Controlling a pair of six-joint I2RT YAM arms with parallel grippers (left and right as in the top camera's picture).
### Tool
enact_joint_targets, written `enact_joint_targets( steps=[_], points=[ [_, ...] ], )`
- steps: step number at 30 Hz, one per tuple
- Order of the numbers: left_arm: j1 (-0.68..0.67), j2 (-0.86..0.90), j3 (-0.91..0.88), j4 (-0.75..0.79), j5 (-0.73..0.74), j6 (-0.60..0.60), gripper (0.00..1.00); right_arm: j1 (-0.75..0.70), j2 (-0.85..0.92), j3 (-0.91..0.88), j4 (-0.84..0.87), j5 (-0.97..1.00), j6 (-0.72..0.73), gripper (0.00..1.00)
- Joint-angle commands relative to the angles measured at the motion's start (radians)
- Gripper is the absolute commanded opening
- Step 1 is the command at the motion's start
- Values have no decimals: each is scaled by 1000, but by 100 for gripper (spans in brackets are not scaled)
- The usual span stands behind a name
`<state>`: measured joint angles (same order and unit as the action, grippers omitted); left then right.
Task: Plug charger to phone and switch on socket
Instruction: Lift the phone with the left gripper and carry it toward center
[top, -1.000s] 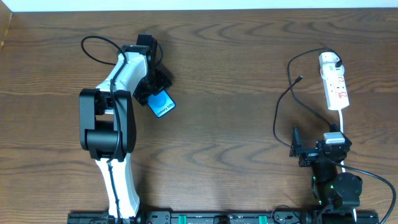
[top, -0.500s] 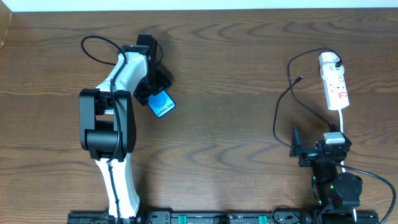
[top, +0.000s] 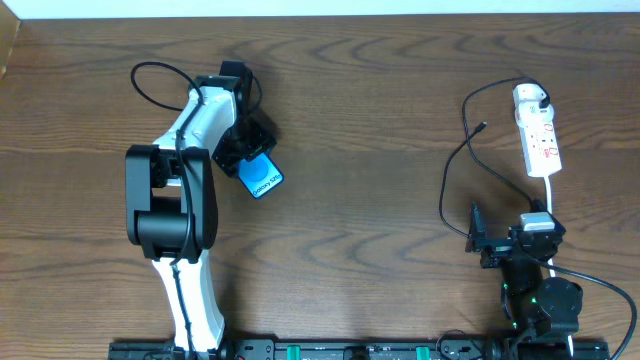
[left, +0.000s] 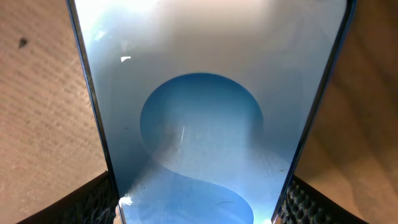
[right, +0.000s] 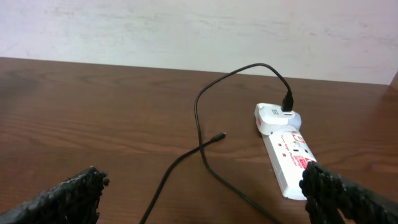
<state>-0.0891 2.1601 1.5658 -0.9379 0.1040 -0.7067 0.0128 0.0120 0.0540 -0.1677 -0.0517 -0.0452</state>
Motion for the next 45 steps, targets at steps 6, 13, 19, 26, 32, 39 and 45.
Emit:
enact_joint_targets(
  steps=[6,13,19,26,32,39,45],
  points=[
    [-1,-45,-10,-38,50,21,75,7,-5,-6,-1,8,-13,99],
    [-1,-45,-10,-57,121,38,75,7,-5,-6,-1,8,-13,99],
    [-1,-45,-10,-77,143,57,74,7,-5,-6,-1,8,-13,99],
    [-1,-45,-10,-99,219,79,75,7,-5,-6,-1,8,-12,99],
    [-1,-45,-10,-114,315,85,75,7,-5,-6,-1,8,-13,99],
    [-1,-45,-10,-120,478,85,74,7,-5,-6,-1,8,-13,99],
    [-1,-45,-10,-121,678,125,74,7,-5,-6,-1,8,-13,99]
  ],
)
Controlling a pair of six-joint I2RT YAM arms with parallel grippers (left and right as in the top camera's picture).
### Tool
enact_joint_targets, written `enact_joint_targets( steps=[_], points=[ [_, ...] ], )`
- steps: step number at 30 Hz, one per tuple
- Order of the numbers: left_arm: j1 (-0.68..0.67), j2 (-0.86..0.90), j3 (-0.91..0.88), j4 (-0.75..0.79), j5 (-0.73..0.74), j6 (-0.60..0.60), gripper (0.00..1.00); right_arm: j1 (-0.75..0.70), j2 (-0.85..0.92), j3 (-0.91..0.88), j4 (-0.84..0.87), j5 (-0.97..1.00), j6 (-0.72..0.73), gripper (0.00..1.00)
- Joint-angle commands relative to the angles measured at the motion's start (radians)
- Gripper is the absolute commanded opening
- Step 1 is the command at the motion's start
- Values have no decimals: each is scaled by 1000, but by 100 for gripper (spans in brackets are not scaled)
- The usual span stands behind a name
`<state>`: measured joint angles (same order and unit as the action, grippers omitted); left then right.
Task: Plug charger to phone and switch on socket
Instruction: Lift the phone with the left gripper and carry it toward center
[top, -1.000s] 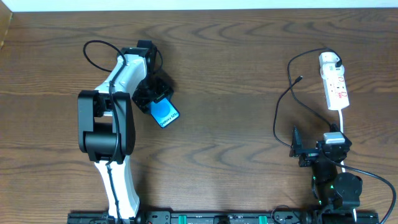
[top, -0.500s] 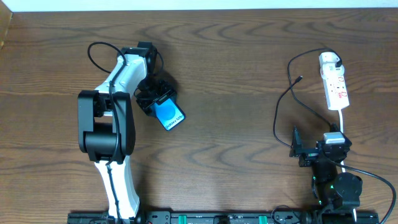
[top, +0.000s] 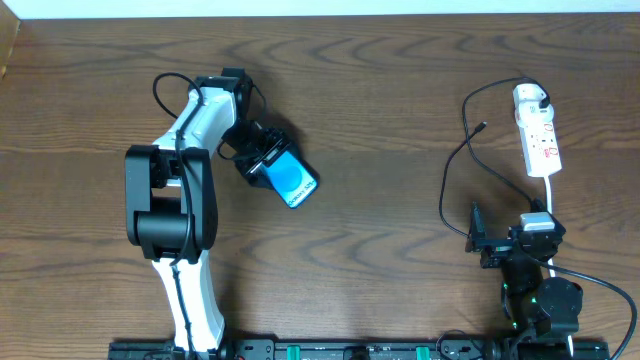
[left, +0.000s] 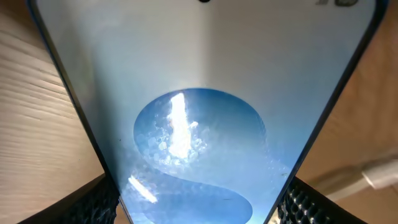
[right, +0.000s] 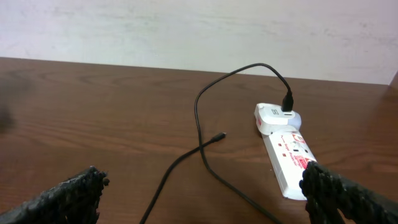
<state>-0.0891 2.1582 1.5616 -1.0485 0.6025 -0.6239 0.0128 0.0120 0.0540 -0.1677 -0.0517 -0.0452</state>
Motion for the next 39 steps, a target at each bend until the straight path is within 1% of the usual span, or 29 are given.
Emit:
enact_joint_targets(
  steps=[1,7,11,15,20,23,28,34,39],
  points=[
    [-1,-43,-5,-10,217,48,74,7,-5,-6,-1,8,-13,99],
    [-1,-43,-5,-9,343,57,74,7,-5,-6,-1,8,-12,99],
    [-1,-43,-5,-10,458,112,74,7,-5,-6,-1,8,-13,99],
    [-1,-43,-5,-9,541,124,75,7,-5,-6,-1,8,-13,99],
    [-1,-43,-5,-10,597,160,74,7,-5,-6,-1,8,-13,99],
    [-2,-43,-5,-17,623,160,74,7,-5,-6,-1,8,-13,99],
    [-2,-43,-5,-17,712,187,75,7,-5,-6,-1,8,-13,99],
    [-2,-43,-5,-17,724,194,74,7,-5,-6,-1,8,-13,99],
    [-2,-43,-5,-17,782,201,75,7,-5,-6,-1,8,-13,99]
  ],
)
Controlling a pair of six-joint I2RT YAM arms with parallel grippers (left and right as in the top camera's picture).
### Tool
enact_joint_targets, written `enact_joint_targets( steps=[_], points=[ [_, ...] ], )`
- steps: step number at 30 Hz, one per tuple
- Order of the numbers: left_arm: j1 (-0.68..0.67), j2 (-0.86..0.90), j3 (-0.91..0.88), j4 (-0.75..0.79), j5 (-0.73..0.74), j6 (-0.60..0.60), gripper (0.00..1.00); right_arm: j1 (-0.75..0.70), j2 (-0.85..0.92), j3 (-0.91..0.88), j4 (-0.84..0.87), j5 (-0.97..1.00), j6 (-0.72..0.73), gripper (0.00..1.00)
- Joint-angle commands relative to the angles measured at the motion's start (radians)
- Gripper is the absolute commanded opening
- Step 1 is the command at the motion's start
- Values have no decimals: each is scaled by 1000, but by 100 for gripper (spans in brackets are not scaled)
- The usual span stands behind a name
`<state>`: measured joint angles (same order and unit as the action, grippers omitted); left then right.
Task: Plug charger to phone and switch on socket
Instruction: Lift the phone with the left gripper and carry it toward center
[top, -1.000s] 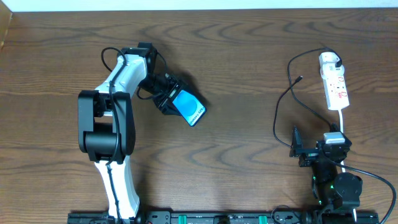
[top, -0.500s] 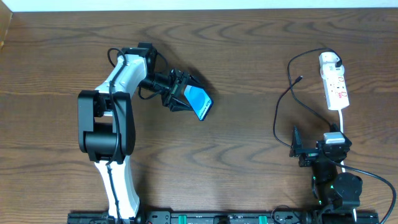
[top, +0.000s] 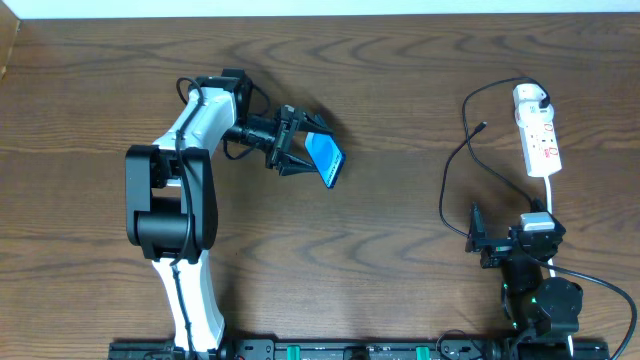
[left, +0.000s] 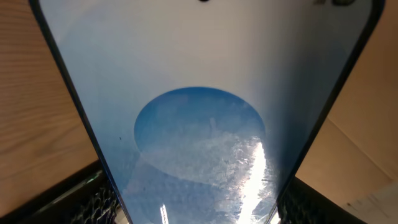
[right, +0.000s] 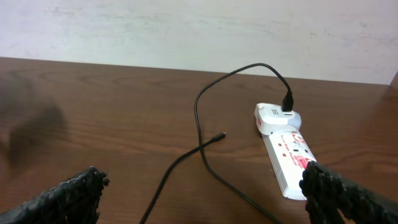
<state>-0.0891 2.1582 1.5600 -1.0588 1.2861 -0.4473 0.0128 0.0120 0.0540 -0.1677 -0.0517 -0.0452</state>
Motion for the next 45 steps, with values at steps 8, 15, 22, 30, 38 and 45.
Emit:
enact_joint_targets(
  steps=[8,15,22,30,38,45],
  points=[
    [-2,-43,-4,-14,121,47,75,7,-5,-6,-1,8,-13,99],
    [-2,-43,-4,-14,121,47,74,7,-5,-6,-1,8,-13,99],
    [-2,-43,-4,-14,147,64,75,7,-5,-6,-1,8,-13,99],
    [-6,-43,-4,-36,146,81,74,7,-5,-6,-1,8,-13,99],
    [-14,-43,-4,-36,146,88,74,7,-5,-6,-1,8,-13,99],
    [-24,-43,-4,-36,146,88,74,7,-5,-6,-1,8,-13,99]
  ],
)
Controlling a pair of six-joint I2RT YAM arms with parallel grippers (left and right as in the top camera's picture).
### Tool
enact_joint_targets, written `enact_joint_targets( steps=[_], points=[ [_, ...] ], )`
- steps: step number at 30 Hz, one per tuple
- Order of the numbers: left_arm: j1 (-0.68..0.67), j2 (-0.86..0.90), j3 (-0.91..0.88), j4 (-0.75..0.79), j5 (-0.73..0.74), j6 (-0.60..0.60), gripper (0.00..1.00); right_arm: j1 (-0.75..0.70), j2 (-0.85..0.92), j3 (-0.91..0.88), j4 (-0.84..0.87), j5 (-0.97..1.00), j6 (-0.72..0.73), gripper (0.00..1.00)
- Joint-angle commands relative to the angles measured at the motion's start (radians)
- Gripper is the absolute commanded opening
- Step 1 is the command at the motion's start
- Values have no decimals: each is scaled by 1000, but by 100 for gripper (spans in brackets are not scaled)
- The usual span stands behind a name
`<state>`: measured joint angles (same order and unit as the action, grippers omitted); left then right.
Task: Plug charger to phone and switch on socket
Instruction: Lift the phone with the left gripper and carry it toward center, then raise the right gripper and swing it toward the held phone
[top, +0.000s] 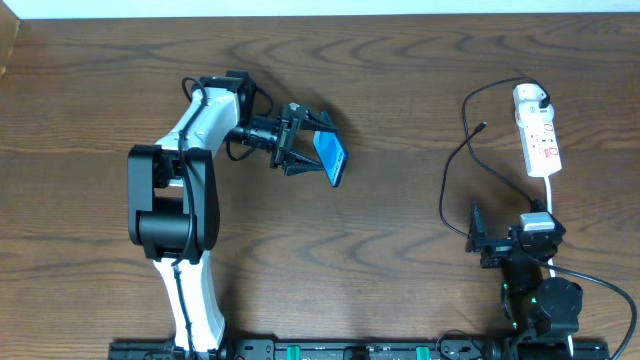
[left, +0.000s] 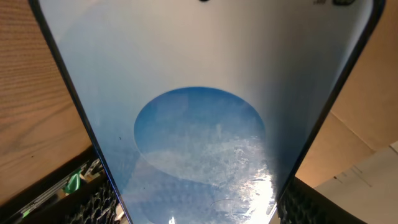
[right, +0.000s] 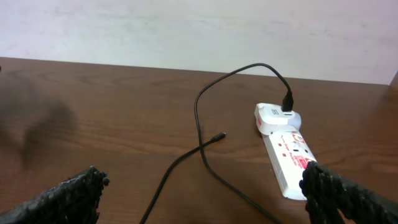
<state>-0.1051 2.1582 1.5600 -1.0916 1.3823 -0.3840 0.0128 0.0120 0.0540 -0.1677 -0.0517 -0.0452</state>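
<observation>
My left gripper (top: 305, 141) is shut on a blue-screened phone (top: 331, 156), held lifted off the wooden table (top: 400, 90) left of centre and tilted on edge. The phone (left: 199, 118) fills the left wrist view between the black pads (left: 99, 202). A white socket strip (top: 537, 135) lies at the far right with a black charger cable (top: 452, 180) plugged into it; the cable's loose plug end (right: 217, 137) rests on the table. My right gripper (right: 202, 202) stands open near the front right edge, apart from the cable and the socket strip (right: 287, 152).
A pale wall (right: 199, 31) rises behind the table's far edge. The socket strip's own white lead (top: 549, 195) runs toward the right arm's base (top: 530, 290). Bare wood lies between the phone and the cable.
The left gripper has shifted a little to the right with the phone still held in it. The right arm, cable and socket strip have not moved.
At first the left gripper held the phone low at the table's left. Then it had carried the phone rightward, and later raised and turned it on edge. Now it is slightly further right. The right gripper stayed open and still throughout.
</observation>
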Motion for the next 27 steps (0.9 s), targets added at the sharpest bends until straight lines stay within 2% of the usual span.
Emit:
enact_joint_targets(
  steps=[1,8,11,15,19,22,27],
  points=[
    [-10,-43,-4,-3,50,24,75,7,-5,-6,-1,8,-13,99],
    [-26,-43,-4,-3,84,5,74,7,-5,-6,19,-31,8,99],
    [-26,-43,-4,-3,103,5,74,7,-5,-6,23,-127,101,99],
    [-26,-43,-4,-3,103,5,74,7,-5,-6,23,-208,301,99],
    [-26,-43,-4,-3,103,5,74,7,-5,-6,22,-317,581,99],
    [-26,-43,-4,-3,99,6,75,7,-5,-6,30,-386,866,99],
    [-26,-43,-4,-3,99,6,74,7,-5,-6,37,-389,1500,99]
  ],
)
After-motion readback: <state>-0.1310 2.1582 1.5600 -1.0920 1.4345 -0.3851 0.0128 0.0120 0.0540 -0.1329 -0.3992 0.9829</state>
